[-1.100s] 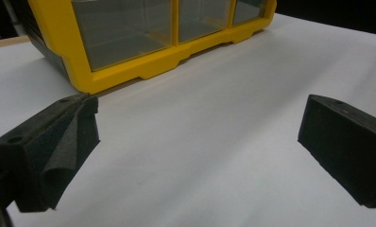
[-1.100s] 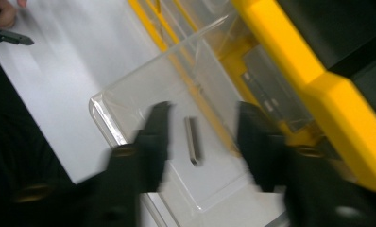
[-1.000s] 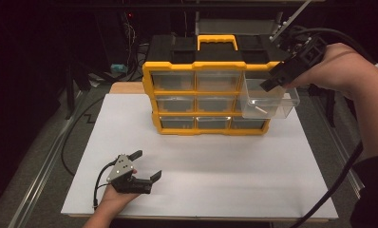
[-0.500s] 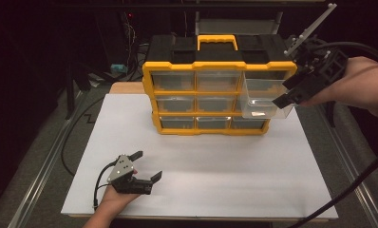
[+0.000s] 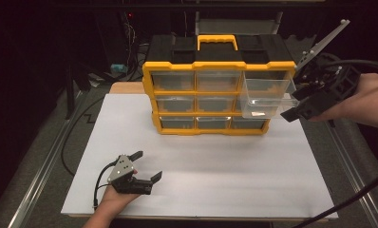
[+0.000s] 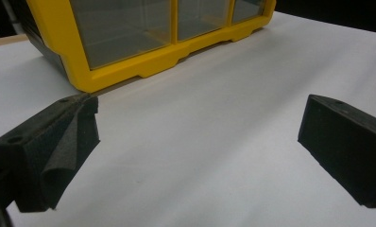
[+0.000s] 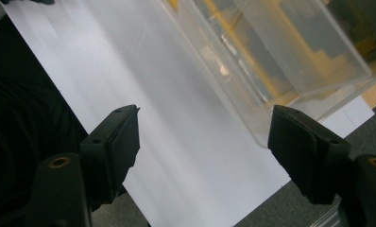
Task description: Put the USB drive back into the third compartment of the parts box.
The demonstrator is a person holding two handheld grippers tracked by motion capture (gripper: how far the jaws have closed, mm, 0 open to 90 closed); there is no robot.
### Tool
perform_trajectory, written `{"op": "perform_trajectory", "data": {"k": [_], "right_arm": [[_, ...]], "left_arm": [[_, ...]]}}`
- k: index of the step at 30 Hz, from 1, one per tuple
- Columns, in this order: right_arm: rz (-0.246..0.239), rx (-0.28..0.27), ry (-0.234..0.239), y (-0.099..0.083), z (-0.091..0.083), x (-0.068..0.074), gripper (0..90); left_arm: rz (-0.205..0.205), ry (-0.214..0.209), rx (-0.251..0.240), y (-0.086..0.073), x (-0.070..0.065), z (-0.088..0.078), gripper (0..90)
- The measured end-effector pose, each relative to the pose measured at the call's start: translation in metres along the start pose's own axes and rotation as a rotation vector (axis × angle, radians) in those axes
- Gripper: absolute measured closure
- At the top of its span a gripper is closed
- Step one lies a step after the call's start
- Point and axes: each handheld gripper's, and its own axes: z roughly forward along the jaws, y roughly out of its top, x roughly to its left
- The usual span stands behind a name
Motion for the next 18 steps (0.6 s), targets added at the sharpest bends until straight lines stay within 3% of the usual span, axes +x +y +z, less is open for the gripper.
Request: {"op": "perform_trajectory", "data": {"k": [9, 18], "right_arm": [[-0.004, 0.006, 0.015, -0.013, 0.014, 0.009, 19.8], [0.009, 0.015, 0.032, -0.023, 0.041, 0.02, 10.9]], "left_arm": [[-0.006, 0.003, -0.003, 0.0, 0.001, -0.001, 0.4], [-0.005, -0.004, 0.002, 0.0, 0.0, 0.0, 0.4]]}}
